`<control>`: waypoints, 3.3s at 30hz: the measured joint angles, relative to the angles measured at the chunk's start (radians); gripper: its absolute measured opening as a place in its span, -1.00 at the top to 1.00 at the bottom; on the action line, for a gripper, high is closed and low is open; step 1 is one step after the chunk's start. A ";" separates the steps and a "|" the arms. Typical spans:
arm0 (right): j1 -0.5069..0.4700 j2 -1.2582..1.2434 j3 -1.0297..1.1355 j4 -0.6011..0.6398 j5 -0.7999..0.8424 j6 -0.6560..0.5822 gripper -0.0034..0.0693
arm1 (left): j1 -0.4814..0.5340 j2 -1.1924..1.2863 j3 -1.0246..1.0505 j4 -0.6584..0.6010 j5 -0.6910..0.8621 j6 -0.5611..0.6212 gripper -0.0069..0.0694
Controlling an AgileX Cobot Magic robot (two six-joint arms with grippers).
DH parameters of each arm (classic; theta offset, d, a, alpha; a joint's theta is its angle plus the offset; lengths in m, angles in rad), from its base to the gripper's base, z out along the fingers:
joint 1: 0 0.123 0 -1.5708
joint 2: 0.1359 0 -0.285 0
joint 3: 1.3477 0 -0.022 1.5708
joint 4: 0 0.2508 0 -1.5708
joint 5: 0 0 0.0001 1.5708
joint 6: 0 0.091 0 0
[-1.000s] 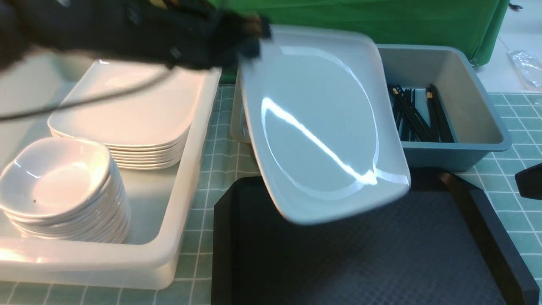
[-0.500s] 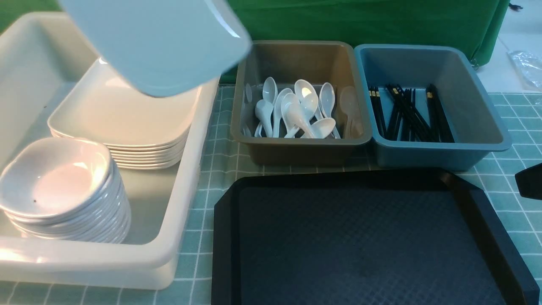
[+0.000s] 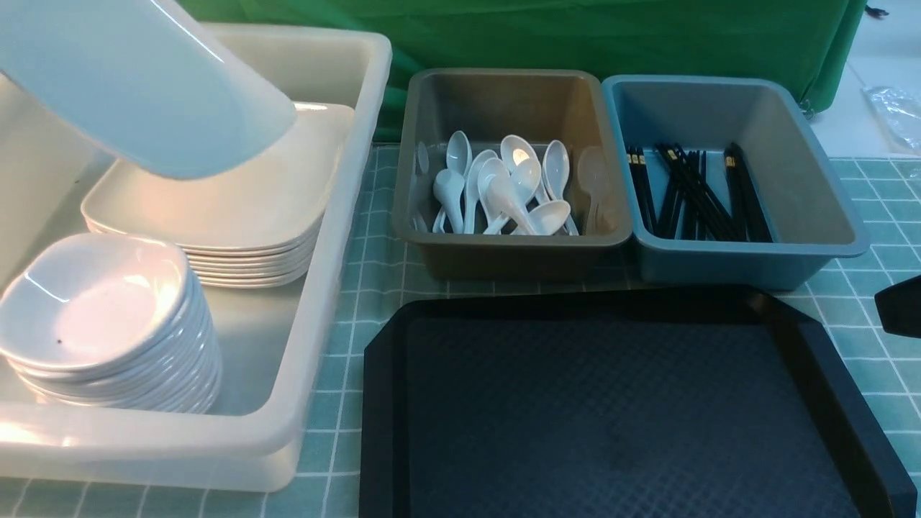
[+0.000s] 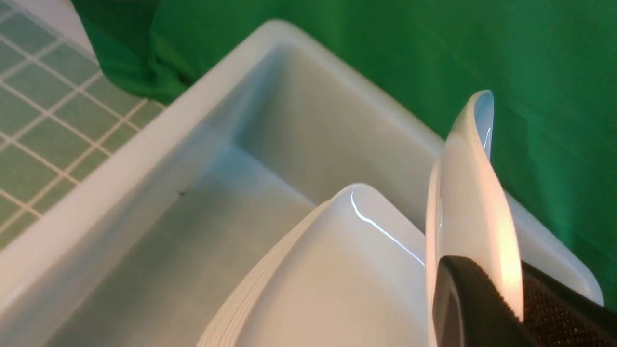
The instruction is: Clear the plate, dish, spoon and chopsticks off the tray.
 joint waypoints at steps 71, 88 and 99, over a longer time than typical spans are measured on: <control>0.000 -0.457 0.102 -0.009 -0.691 -0.040 0.85 | -0.612 -0.678 0.185 -0.118 0.495 0.393 0.82; 0.000 -0.932 0.645 -0.009 -1.239 -0.048 0.51 | -0.657 -1.432 0.991 -0.071 -0.061 0.308 0.80; 0.000 -0.932 0.646 -0.009 -1.242 -0.048 0.25 | -0.657 -1.466 1.050 -0.040 -0.085 0.307 0.79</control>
